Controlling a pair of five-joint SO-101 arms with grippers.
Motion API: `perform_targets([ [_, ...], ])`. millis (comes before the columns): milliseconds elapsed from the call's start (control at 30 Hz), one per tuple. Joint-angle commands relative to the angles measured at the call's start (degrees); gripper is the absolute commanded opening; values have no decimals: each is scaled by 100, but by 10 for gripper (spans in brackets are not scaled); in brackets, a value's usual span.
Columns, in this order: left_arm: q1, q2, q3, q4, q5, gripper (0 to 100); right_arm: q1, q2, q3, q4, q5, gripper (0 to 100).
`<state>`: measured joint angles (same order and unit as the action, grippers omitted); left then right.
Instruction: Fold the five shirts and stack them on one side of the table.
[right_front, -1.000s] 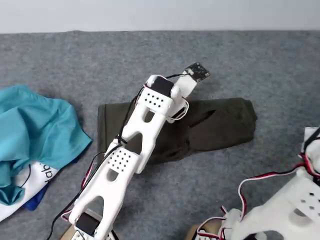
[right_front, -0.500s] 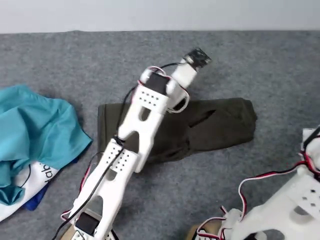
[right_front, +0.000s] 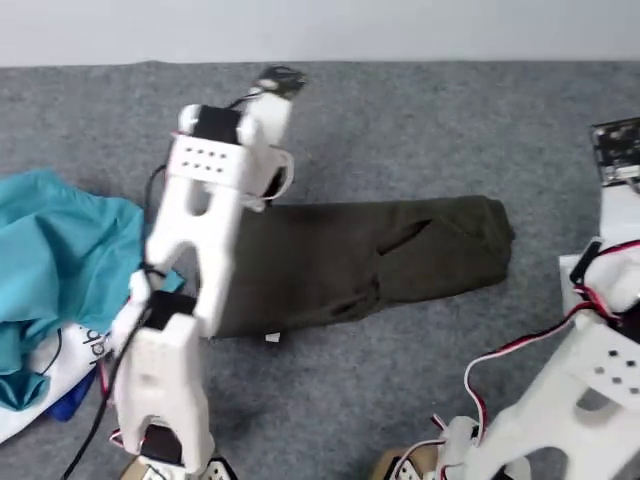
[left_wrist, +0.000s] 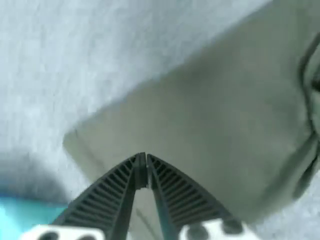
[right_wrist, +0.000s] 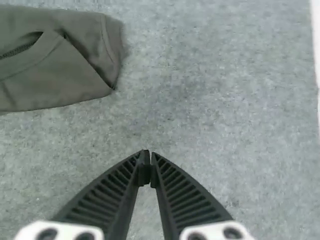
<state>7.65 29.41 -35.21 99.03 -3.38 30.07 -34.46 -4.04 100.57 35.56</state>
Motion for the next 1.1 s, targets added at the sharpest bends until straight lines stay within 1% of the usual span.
perform_targets([
  [0,-352,-818,716,141,501,25,-75,-40,26,171,9,15],
  [133,-782,-1055,1086,141,1345,141,-66,-66,44,180,9,15],
  [233,-1002,-1037,1218,132,1662,182,-48,-84,70,189,9,15],
  [400,-1204,-466,1244,9,1662,192,-48,-92,70,189,9,15],
  [600,-1160,580,1209,0,1653,193,-40,-92,70,189,18,15],
  [700,-1257,941,1209,-88,1653,193,-40,-92,70,198,18,15],
  [833,-1433,1160,1209,-105,1626,193,-40,-101,70,198,18,15],
  [933,-1389,1213,1209,-114,1477,193,-40,-101,70,198,18,15],
  [1067,-1380,1248,1244,-431,1468,193,-40,-101,70,198,18,15],
])
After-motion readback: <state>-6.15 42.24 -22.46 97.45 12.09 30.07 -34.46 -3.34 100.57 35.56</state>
